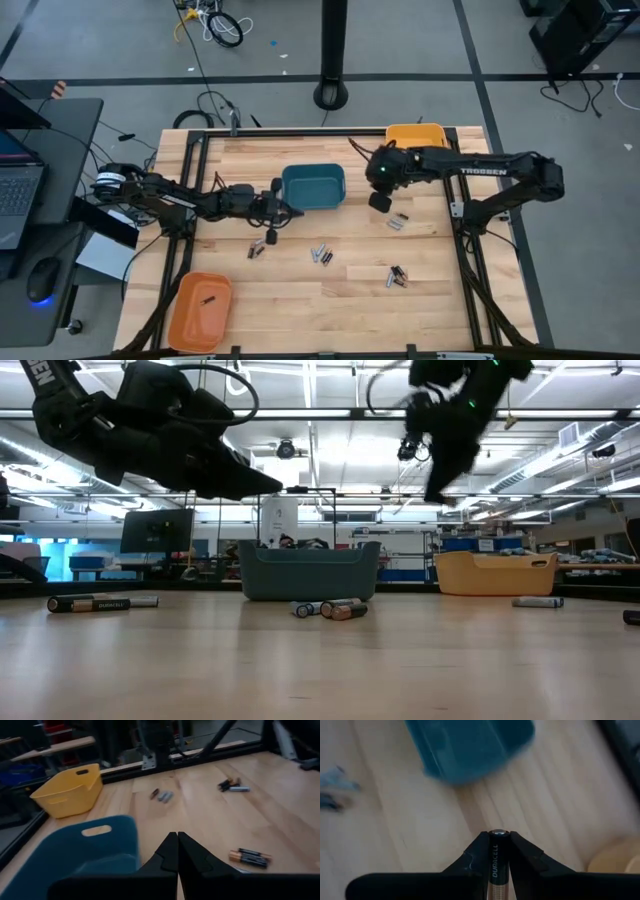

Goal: Sort batteries
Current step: Put the large black battery into the blue bin, then put the white battery into the yellow bin

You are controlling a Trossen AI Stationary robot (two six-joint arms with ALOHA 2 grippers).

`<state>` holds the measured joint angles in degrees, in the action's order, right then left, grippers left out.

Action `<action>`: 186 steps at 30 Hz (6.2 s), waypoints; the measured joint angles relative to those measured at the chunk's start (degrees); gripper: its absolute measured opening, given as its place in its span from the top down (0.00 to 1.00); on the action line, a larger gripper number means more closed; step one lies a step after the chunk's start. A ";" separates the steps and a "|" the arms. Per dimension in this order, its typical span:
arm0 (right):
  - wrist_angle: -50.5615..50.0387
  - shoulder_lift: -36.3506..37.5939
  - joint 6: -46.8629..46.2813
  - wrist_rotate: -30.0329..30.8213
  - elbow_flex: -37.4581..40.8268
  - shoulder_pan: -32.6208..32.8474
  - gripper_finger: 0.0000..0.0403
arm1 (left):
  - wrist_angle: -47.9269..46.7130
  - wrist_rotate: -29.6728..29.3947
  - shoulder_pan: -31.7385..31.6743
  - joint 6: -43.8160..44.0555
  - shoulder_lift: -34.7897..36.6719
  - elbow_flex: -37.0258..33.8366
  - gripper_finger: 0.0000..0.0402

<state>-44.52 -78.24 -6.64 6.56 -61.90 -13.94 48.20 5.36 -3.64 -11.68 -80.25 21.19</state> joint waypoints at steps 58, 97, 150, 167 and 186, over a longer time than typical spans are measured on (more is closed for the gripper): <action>-2.64 -54.11 17.36 -3.49 -43.80 0.72 0.68 | 19.70 3.78 -2.32 4.13 0.00 -11.13 0.99; 8.31 -4.59 -5.86 2.03 3.73 21.43 0.80 | 19.59 4.36 -2.29 4.46 0.00 -11.13 0.99; 5.76 -43.36 26.70 -13.92 -23.29 14.91 0.88 | 16.03 1.76 -2.29 4.46 0.00 -11.15 0.99; -7.27 -43.20 20.29 -13.45 -23.35 14.16 0.87 | 15.28 1.65 -2.32 4.46 0.00 -11.15 0.99; -8.56 -38.92 19.82 -8.80 -22.92 16.51 0.89 | 15.09 1.73 -2.32 4.46 0.00 -11.15 0.99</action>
<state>-53.08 -117.16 13.18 -2.24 -84.82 2.57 63.29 7.09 -5.96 -7.22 -80.25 10.04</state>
